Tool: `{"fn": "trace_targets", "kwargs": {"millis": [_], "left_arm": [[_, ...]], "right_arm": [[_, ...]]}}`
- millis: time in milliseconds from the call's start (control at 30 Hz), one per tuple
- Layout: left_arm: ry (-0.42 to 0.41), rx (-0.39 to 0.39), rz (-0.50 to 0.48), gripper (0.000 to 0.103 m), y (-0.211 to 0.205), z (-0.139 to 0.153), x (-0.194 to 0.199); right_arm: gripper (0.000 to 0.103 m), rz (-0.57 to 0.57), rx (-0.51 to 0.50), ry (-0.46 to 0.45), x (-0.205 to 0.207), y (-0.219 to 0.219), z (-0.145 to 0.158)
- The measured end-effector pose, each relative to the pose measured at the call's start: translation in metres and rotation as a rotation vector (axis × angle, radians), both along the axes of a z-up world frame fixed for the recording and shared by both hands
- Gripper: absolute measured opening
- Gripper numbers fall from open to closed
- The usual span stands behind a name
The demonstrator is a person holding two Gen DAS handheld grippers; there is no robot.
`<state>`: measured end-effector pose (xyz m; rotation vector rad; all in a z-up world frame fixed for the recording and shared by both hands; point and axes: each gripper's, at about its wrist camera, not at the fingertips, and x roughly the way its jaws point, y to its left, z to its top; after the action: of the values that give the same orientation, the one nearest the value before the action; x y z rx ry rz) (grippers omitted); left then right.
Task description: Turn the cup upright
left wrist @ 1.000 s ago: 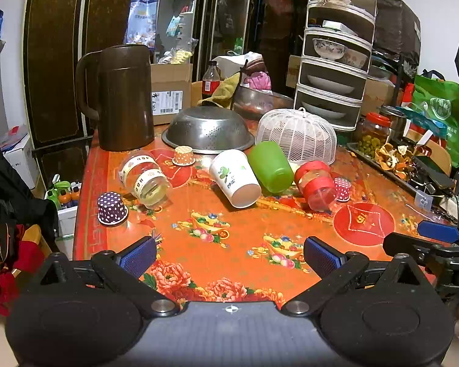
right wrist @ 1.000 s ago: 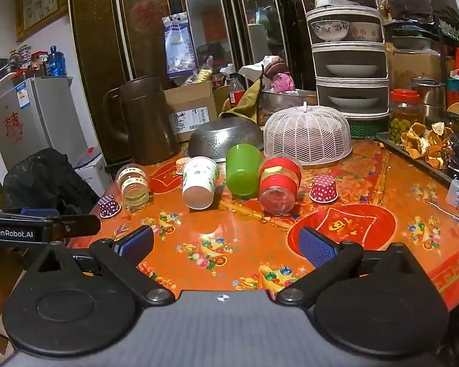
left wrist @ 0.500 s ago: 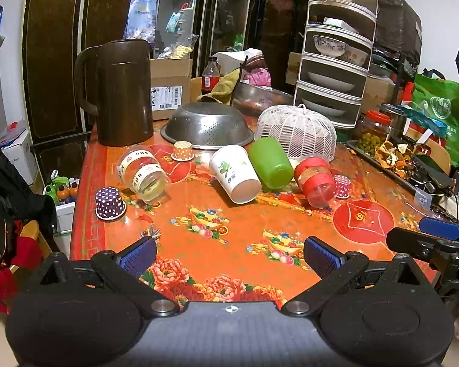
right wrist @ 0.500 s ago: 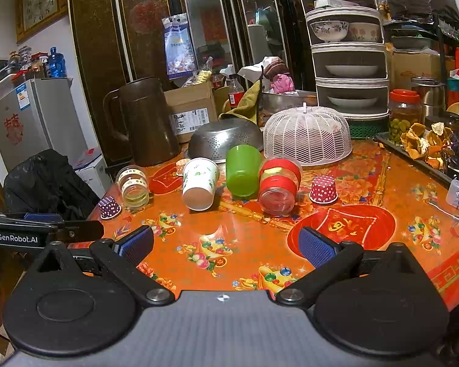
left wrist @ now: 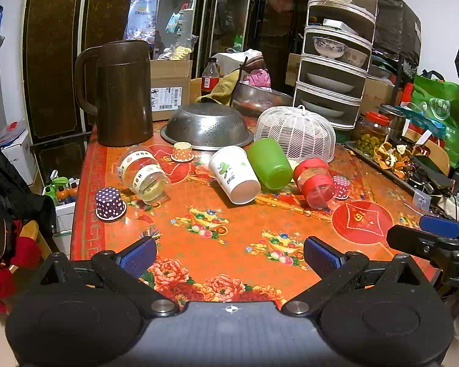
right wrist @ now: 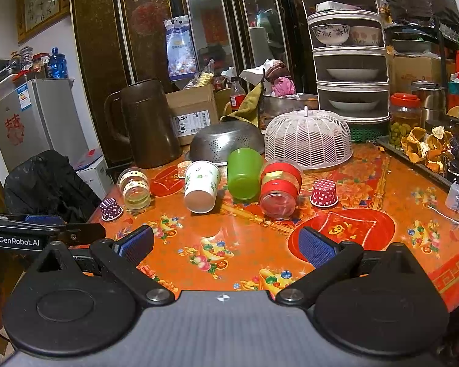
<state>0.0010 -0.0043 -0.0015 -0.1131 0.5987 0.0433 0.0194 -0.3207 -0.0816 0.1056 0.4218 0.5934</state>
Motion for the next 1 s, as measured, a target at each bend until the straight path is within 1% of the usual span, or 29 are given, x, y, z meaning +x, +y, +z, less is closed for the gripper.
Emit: {"fn": "trace_targets", "kwargs": {"millis": [1000], "left_arm": [[-0.004,-0.008,-0.008,0.103,-0.0021,0.0016,-0.0039]], "right_arm": [[0.102,0.006,0.005,-0.012,-0.0043,-0.0009,0.0007]]}}
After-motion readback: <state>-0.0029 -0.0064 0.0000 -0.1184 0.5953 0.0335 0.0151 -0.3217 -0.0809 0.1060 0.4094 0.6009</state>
